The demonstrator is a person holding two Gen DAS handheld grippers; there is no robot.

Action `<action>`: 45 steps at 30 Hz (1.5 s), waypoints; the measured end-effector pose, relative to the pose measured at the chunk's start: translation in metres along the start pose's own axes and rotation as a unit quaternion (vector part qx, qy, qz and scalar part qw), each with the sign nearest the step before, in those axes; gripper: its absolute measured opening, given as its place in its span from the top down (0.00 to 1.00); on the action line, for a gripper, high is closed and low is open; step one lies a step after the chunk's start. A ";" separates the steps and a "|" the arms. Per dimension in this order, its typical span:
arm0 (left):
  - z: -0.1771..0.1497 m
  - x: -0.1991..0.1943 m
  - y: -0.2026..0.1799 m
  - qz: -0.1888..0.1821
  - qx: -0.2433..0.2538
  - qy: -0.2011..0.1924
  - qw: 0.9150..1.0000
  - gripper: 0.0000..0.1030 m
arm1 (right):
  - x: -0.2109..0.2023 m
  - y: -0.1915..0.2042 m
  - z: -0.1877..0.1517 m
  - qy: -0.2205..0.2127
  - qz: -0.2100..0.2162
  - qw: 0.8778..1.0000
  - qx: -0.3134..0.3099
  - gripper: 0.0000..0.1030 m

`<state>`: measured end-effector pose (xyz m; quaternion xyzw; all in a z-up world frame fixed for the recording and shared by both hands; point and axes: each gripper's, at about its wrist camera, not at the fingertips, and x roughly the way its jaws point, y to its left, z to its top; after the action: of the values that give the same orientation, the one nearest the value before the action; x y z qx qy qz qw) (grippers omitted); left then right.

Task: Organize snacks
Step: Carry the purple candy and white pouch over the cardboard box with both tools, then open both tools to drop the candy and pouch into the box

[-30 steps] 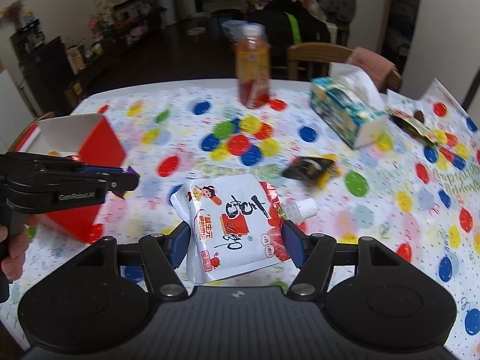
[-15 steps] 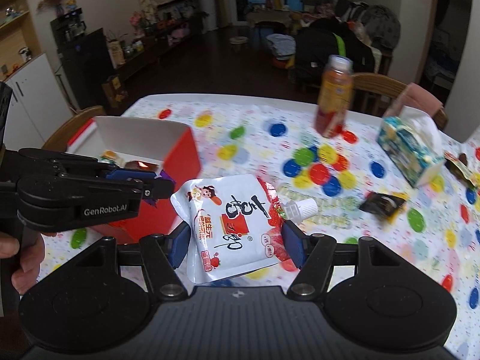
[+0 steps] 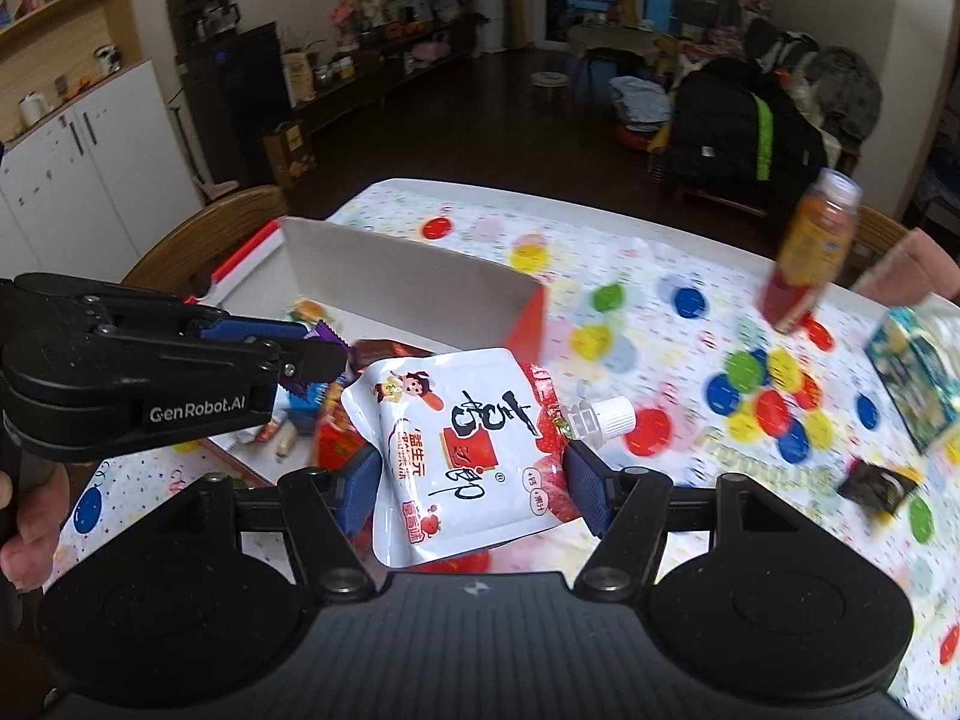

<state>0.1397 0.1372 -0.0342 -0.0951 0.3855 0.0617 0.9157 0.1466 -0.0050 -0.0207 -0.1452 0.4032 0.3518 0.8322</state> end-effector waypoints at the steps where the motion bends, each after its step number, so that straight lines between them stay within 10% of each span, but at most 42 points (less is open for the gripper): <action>1: 0.000 0.000 0.007 0.004 -0.003 0.000 1.000 0.83 | 0.005 0.006 0.003 0.002 0.002 1.000 -0.004 0.37; 19: 0.005 0.045 0.106 0.072 -0.043 0.033 0.996 0.83 | 0.104 0.049 0.052 0.037 -0.002 0.998 -0.048 0.37; 45: -0.002 0.114 0.114 0.067 -0.027 0.112 0.991 0.82 | 0.169 0.047 0.051 0.091 0.001 0.995 -0.045 0.35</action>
<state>0.1961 0.2522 -0.1317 -0.1002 0.4897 0.1219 0.8575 0.2144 0.1347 -0.1175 -0.2131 0.4611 0.3560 0.7844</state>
